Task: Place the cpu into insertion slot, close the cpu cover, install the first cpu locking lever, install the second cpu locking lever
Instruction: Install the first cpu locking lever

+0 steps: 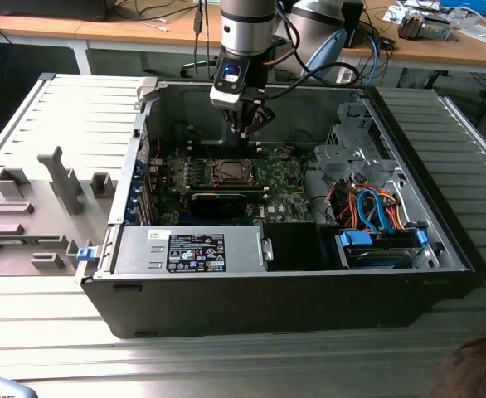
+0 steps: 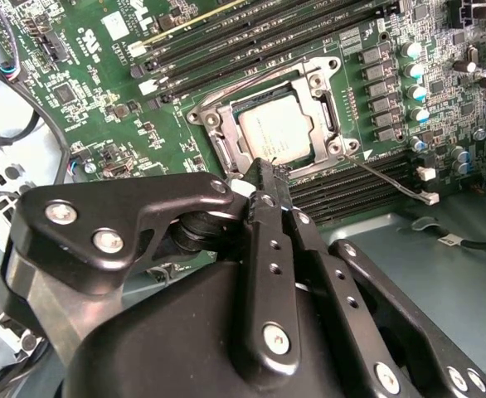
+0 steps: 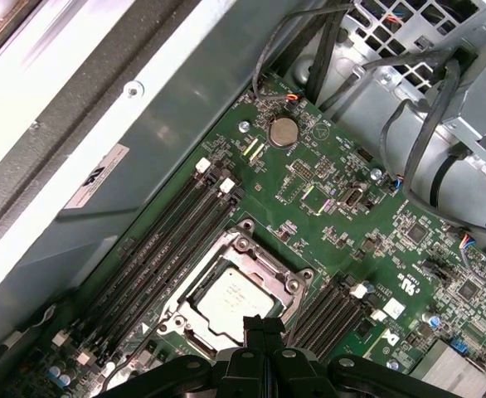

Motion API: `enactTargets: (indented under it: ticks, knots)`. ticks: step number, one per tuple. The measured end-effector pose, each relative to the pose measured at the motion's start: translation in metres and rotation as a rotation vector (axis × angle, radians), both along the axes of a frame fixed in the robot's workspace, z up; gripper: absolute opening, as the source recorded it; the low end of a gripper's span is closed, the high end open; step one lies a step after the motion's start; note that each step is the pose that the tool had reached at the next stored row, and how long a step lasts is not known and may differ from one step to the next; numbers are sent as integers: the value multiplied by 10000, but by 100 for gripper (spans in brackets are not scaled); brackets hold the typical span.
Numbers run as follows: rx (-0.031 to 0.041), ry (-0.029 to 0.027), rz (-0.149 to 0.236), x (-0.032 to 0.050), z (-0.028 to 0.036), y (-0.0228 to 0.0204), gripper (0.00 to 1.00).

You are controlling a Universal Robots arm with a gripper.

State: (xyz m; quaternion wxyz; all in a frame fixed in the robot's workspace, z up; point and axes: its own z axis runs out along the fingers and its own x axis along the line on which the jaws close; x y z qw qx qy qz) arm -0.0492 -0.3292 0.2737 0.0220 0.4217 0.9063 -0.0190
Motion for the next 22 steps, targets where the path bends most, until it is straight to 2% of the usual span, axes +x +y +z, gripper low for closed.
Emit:
enactTargets:
  ticks: [22]
  knots:
    - [0, 1, 220, 0, 0, 0, 11]
